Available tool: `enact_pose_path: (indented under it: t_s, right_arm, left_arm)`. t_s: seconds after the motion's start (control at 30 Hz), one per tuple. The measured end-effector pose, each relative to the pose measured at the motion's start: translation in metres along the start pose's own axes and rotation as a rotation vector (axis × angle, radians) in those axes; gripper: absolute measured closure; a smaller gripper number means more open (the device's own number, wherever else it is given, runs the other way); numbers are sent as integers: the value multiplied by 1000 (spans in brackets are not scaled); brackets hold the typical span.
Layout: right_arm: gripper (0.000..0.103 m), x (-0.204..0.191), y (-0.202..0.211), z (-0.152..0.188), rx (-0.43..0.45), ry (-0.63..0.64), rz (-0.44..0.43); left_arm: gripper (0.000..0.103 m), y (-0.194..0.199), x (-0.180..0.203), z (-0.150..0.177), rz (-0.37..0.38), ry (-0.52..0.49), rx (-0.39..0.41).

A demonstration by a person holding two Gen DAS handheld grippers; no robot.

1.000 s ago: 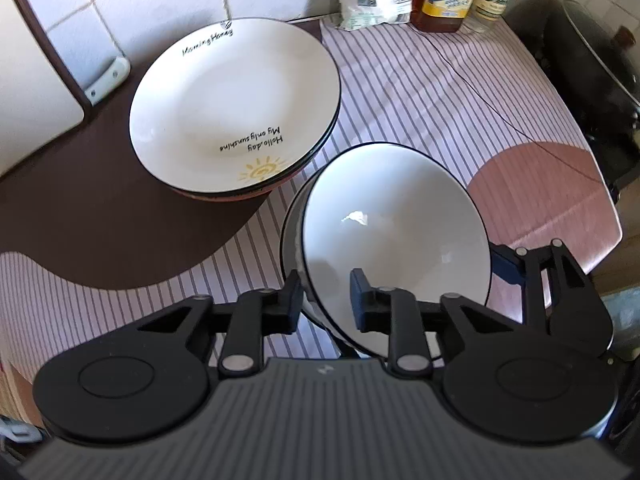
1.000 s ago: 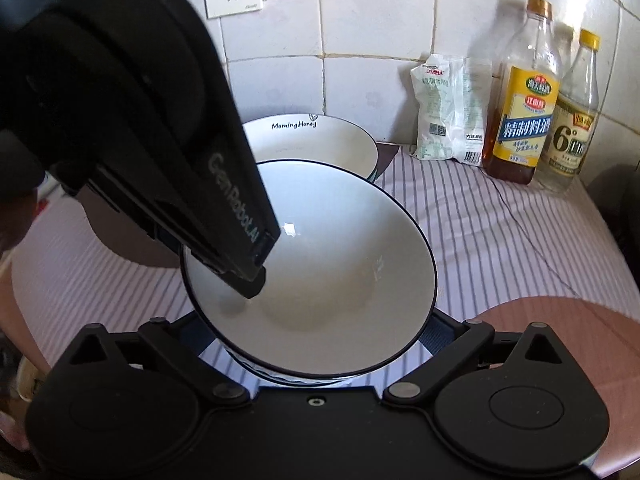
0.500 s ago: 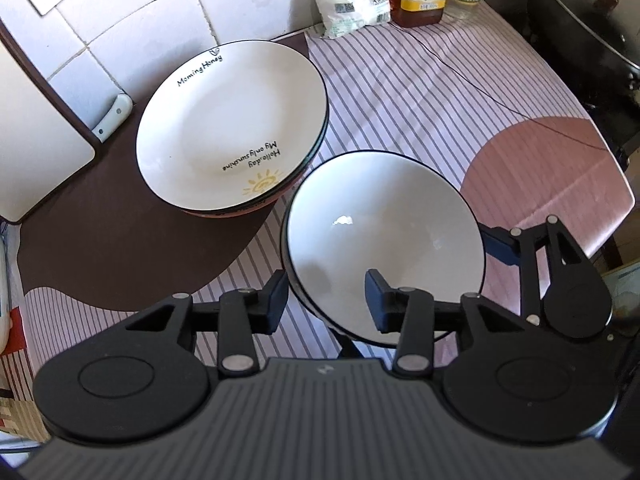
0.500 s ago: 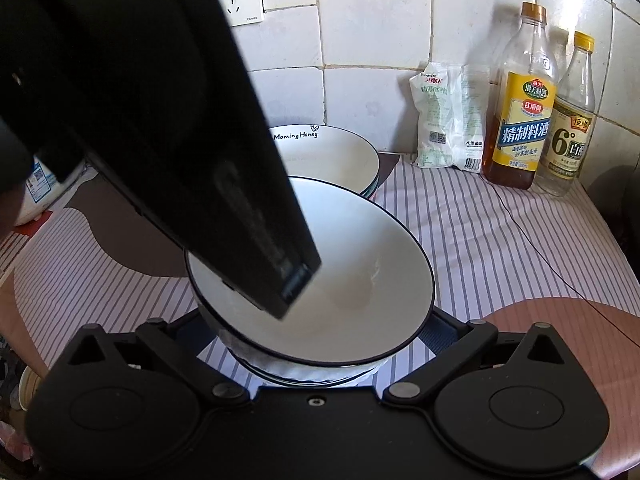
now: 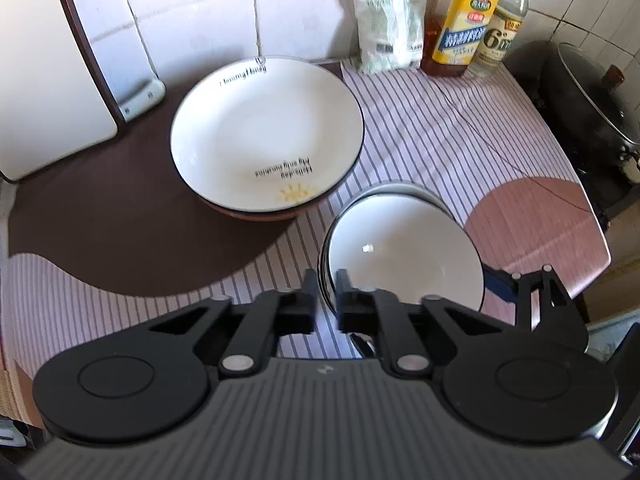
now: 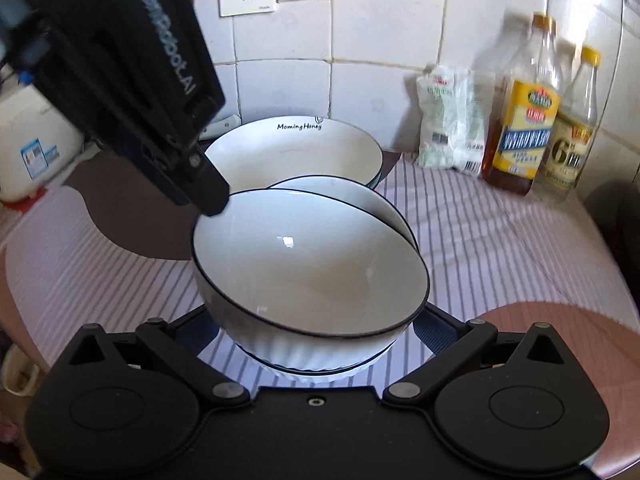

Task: Organize plates and bowls
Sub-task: 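Open both grippers to release the bowl onto the stack, then close both grippers on the rim of the nested bowl stack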

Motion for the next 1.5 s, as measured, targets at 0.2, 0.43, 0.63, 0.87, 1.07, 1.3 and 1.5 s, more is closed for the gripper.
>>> enact_pose_path:
  t_s: [0.2, 0.43, 0.63, 0.87, 1.07, 1.3, 1.5]
  right_arm:
    - [0, -4, 0, 3, 1, 22, 24]
    - [0, -2, 9, 5, -13, 11, 25]
    - [0, 4, 29, 8, 29, -39, -5]
    - [0, 6, 52, 17, 79, -49, -35]
    - [0, 2, 53, 28, 100, -55, -38]
    - [0, -1, 39, 48, 119, -104, -23]
    - [0, 2, 13, 60, 141, -131, -8]
  left_arm:
    - [98, -7, 0, 5, 19, 21, -15]
    - [94, -4, -13, 2, 95, 73, -16]
    - [89, 24, -24, -2, 167, 86, 53]
    - [75, 44, -30, 14, 183, 75, 93]
    - [67, 55, -37, 25, 220, 71, 121]
    - [62, 57, -48, 29, 288, 100, 159]
    - [61, 34, -58, 34, 359, 109, 222]
Point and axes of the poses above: each gripper's, at about its wrist camera, not at the fingertips, and y roughly against the way its jaws point, x to its right, z to its underside, the point moved 2 cm from there along -y, roughly the way its jaws point, and after that the axes turned 4 degrees about -y, right-handed, at the moved point
